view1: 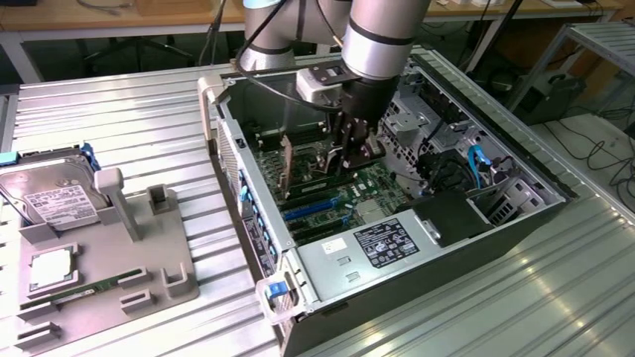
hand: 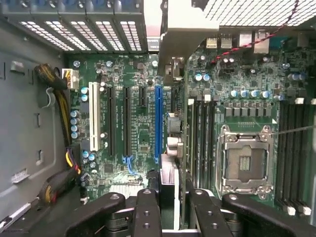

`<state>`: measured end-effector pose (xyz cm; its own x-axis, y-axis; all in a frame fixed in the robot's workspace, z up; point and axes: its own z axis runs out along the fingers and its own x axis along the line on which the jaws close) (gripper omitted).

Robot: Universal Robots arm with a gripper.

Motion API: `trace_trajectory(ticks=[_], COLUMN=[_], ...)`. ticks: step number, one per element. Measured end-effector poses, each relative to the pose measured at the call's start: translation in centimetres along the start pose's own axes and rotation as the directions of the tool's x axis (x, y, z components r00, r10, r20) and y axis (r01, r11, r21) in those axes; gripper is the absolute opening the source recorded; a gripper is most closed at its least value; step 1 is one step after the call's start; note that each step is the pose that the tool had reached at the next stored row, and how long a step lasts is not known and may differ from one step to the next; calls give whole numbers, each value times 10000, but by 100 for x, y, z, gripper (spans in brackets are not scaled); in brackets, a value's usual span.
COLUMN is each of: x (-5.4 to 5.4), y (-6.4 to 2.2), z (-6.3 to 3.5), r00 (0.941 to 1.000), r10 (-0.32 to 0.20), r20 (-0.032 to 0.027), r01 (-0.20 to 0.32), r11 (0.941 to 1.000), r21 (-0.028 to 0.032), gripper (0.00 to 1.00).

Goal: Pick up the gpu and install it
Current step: 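Insert the gpu into the slot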

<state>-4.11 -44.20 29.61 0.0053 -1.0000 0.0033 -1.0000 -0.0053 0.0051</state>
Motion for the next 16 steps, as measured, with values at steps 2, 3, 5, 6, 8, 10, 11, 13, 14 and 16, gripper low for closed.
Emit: trace_trajectory(ticks=[2, 3, 5, 6, 8, 10, 11, 13, 14, 16], x=[0, -1, -1, -1, -1, 0, 4, 41, 66, 83], y=[33, 67, 111, 116, 124, 158, 169, 174, 177, 186], z=[33, 46, 78, 95, 124, 140, 146, 162, 172, 184], r00=[10000, 10000, 10000, 10000, 10000, 10000, 10000, 10000, 10000, 9999], r10=[2, 1, 2, 2, 1, 1, 1, -2, -2, -2], r20=[1, 1, 2, 2, 2, 2, 7, 13, 31, 115], r01=[-2, -1, -2, -2, -1, -1, -1, 2, 2, 2], r11=[10000, 10000, 10000, 10000, 10000, 10000, 10000, 10000, 10000, 10000], r21=[1, 0, 0, 0, 0, -1, -1, 0, 0, 1], gripper=[28, 28, 28, 28, 28, 28, 28, 28, 28, 28])
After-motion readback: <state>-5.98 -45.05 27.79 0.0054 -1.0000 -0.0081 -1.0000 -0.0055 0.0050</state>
